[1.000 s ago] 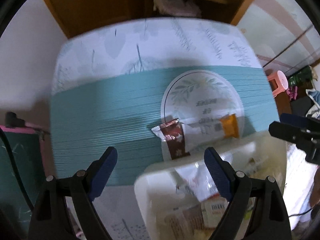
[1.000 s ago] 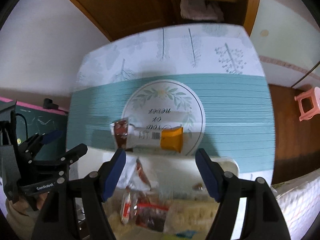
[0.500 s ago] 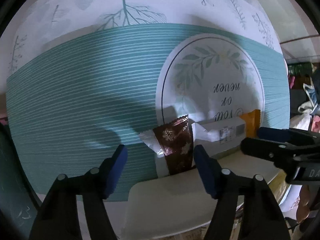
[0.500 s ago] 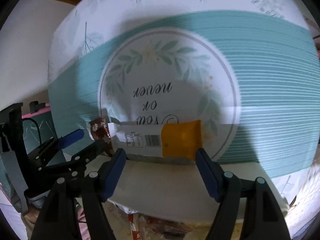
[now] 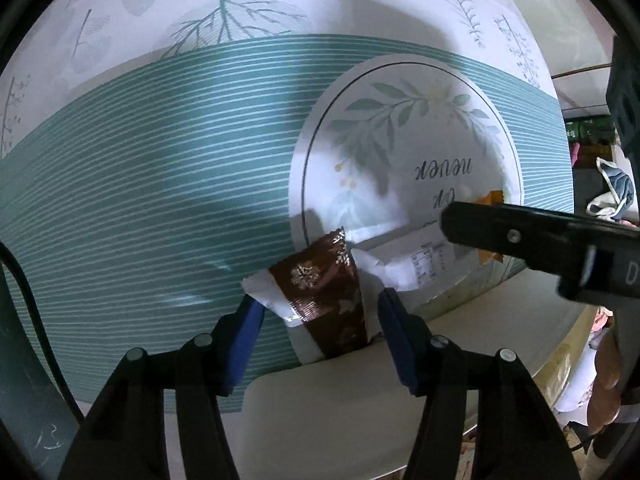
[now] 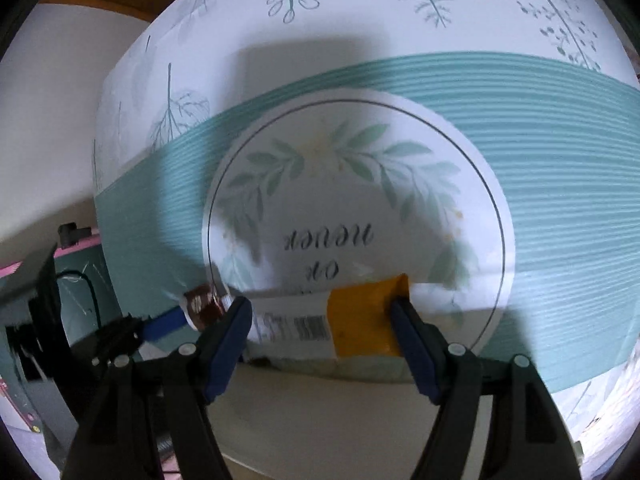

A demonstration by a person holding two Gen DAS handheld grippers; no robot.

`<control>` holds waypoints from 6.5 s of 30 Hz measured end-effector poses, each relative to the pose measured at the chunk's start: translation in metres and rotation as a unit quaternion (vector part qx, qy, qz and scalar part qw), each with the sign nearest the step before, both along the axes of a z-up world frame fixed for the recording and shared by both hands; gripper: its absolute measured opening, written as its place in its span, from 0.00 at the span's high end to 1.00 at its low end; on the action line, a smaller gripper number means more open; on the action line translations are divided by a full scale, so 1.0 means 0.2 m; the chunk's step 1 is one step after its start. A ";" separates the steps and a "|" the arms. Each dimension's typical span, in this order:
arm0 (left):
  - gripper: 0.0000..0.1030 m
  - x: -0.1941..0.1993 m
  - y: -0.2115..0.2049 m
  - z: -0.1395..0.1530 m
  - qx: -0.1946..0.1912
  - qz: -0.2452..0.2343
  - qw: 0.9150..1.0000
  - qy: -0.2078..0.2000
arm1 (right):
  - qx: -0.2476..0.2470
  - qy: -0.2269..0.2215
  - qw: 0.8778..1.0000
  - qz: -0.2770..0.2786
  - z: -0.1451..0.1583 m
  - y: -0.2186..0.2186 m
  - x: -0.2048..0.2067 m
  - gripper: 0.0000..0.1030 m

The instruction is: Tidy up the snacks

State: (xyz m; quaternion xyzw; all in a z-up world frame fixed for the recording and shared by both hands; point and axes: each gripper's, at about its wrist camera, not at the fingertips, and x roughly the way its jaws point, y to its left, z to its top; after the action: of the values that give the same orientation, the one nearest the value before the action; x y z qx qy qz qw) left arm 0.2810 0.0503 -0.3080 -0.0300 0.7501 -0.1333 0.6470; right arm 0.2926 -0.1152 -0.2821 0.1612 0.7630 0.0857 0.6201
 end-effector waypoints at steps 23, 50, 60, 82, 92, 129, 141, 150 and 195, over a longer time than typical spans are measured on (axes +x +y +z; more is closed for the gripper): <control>0.72 0.02 0.10 0.11 0.011 0.029 0.996 -0.082 | -0.022 0.006 1.000 -0.003 0.05 -0.04 -0.02 0.28; 0.73 -0.10 0.11 0.41 -0.040 0.064 0.982 -0.172 | 0.102 0.075 0.982 -0.143 -0.12 -0.03 -0.06 0.12; 0.74 -0.19 -0.01 0.48 -0.057 0.043 0.980 -0.187 | 0.163 0.034 0.972 -0.163 -0.05 0.01 -0.09 0.83; 0.74 -0.23 0.20 0.61 -0.056 0.106 0.970 -0.210 | 0.019 0.059 0.980 -0.191 -0.13 0.06 -0.03 0.38; 0.74 -0.21 0.34 0.58 -0.048 0.145 0.967 -0.205 | -0.123 -0.057 0.990 -0.046 -0.05 0.40 0.03 0.61; 0.74 -1.06 -0.07 1.16 -0.018 0.066 0.947 -0.314 | -0.043 -0.386 0.921 0.042 1.20 0.04 -1.03 0.69; 0.73 -1.25 -0.14 1.10 0.001 0.066 0.953 -0.296 | -0.054 -0.370 0.926 0.056 1.17 -0.01 -1.27 0.68; 0.32 -1.32 -0.15 1.13 0.013 0.079 0.946 -0.313 | -0.064 -0.372 0.924 0.063 1.17 -0.01 -1.32 0.68; 0.11 -1.42 -0.18 1.39 0.066 0.082 0.923 -0.369 | -0.076 -0.409 0.909 0.033 1.34 -0.02 -1.43 0.47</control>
State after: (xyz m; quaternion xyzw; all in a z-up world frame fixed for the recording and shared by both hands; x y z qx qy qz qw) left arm -0.0037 0.0150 -0.0297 0.0028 0.4601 -0.0317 0.8873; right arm 0.0068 -0.1193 -0.0131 0.0397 0.4519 0.1064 0.8848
